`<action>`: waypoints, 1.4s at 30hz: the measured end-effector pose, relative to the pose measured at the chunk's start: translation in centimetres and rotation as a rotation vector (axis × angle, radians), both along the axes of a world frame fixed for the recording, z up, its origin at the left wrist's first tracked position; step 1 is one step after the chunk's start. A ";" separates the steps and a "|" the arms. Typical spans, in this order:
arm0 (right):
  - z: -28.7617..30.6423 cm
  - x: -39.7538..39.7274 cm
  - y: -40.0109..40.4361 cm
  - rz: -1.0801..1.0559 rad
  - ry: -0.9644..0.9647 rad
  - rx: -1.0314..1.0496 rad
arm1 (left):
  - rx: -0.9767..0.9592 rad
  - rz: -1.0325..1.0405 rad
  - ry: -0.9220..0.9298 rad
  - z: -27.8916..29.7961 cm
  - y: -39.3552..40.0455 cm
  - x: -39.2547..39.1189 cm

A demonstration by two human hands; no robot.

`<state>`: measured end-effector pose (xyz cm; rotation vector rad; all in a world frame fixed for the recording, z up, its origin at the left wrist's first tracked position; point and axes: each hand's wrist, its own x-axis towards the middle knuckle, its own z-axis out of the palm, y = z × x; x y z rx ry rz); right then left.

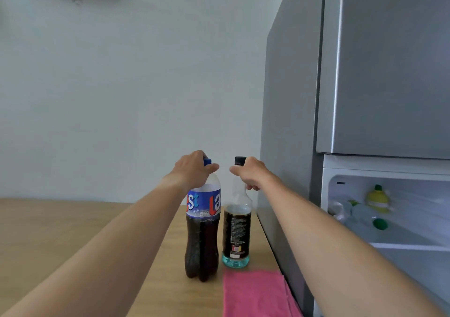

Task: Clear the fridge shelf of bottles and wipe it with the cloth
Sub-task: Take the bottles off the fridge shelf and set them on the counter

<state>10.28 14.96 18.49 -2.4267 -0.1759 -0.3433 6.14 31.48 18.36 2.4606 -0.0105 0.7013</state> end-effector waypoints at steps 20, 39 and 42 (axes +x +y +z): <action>-12.6 -17.2 -7.2 0.018 -0.274 -0.235 | 0.009 -0.088 -0.278 -13.0 -9.9 -14.1; -27.1 -15.6 -29.9 -0.381 0.117 -0.441 | 0.134 -0.477 0.174 -27.8 -28.6 -10.0; -29.7 -11.8 -31.2 -0.364 0.160 -0.465 | 0.116 -0.420 0.245 -29.3 -30.4 -6.0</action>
